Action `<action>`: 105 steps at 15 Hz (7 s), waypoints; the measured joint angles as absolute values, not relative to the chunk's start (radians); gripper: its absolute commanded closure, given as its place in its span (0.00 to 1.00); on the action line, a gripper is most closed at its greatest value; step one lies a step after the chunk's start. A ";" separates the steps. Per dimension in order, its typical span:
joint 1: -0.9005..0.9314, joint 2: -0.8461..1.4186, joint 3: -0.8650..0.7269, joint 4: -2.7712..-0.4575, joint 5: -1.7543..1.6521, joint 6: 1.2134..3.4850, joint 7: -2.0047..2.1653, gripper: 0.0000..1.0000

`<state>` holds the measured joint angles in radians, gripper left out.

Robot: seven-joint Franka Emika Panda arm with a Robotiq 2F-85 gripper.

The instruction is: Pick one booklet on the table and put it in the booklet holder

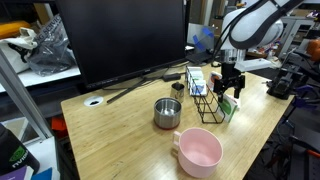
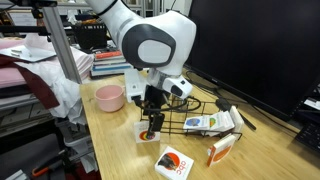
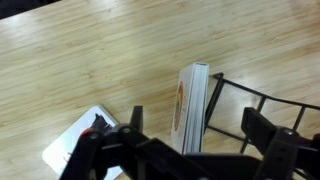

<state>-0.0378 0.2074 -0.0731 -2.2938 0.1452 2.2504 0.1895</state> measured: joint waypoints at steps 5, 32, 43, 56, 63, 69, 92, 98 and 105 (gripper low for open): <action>-0.038 0.226 -0.075 -2.301 0.145 2.278 0.190 0.00; -0.040 0.172 -0.104 -2.353 0.142 2.286 0.274 0.96; -0.037 -0.045 -0.092 -2.328 -0.031 2.156 0.271 0.96; -0.043 0.077 -0.080 -2.032 -0.307 1.937 -0.214 0.96; -0.043 0.138 -0.080 -1.956 -0.324 1.923 -0.373 0.85; -0.037 0.142 -0.061 -1.958 -0.322 1.926 -0.373 0.96; 0.001 0.258 0.014 -1.952 -0.323 1.980 -0.435 0.96; 0.001 0.332 0.019 -1.908 -0.323 2.027 -0.438 0.96; -0.001 0.415 0.019 -1.838 -0.323 2.041 -0.464 0.96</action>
<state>-0.0013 0.4147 0.0190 -1.8378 -0.3230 2.0413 -0.4638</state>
